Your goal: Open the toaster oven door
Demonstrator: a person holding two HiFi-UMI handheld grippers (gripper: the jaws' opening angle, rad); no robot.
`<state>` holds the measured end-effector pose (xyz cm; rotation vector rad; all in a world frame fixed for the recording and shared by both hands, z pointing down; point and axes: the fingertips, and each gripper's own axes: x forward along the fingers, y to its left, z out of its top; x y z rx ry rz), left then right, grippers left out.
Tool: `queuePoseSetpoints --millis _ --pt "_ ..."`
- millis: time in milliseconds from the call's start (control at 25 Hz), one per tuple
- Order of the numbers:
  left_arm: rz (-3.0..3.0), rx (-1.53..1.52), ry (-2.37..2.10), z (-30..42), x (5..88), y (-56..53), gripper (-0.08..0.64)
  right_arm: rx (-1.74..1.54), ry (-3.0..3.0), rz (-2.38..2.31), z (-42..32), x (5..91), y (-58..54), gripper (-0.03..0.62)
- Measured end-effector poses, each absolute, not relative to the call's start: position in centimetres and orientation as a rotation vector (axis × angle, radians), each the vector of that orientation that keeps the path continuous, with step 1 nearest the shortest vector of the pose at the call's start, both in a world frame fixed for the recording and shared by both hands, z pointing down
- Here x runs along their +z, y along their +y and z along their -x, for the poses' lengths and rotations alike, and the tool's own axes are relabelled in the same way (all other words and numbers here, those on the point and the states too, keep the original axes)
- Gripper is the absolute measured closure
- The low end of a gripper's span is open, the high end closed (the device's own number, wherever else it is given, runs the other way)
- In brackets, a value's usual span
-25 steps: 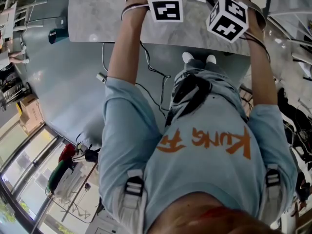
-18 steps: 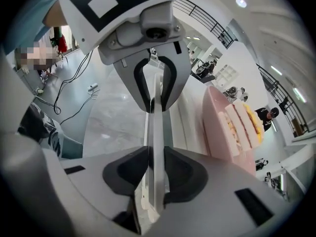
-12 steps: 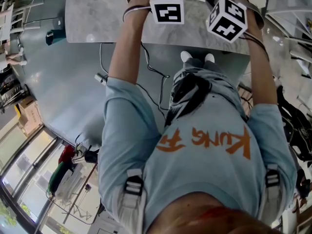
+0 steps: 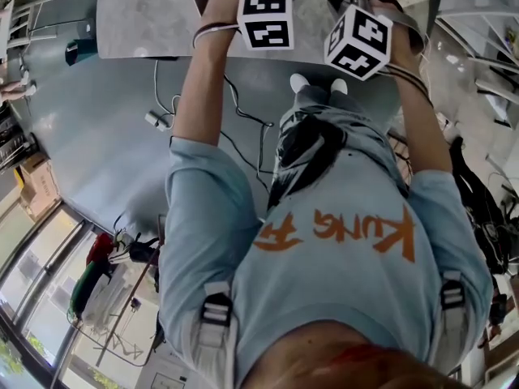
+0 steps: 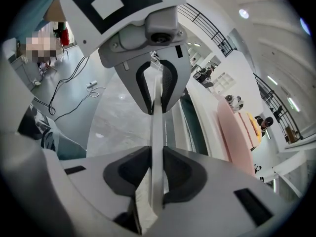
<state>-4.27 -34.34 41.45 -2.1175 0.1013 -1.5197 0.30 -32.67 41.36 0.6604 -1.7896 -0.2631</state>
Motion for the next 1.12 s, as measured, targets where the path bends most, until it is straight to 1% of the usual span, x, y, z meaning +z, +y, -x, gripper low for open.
queuePoseSetpoints --millis 440,640,920,1120 --pt "2.094 -1.588 0.235 6.6 44.6 -30.0 0.468 -0.326 -1.770 -0.764 2.2 44.0 -28.3 0.514" --pt "2.114 -1.534 0.234 8.7 46.3 -28.4 0.468 -0.318 -1.745 -0.792 4.4 45.6 -26.8 0.514" --pt "2.110 -1.449 0.229 9.1 48.2 -27.6 0.468 -0.339 -1.707 -0.877 4.6 47.4 -26.1 0.508" --pt "2.131 -1.434 0.246 8.6 50.2 -26.3 0.463 -0.355 -1.688 -0.891 4.0 49.8 -24.7 0.483"
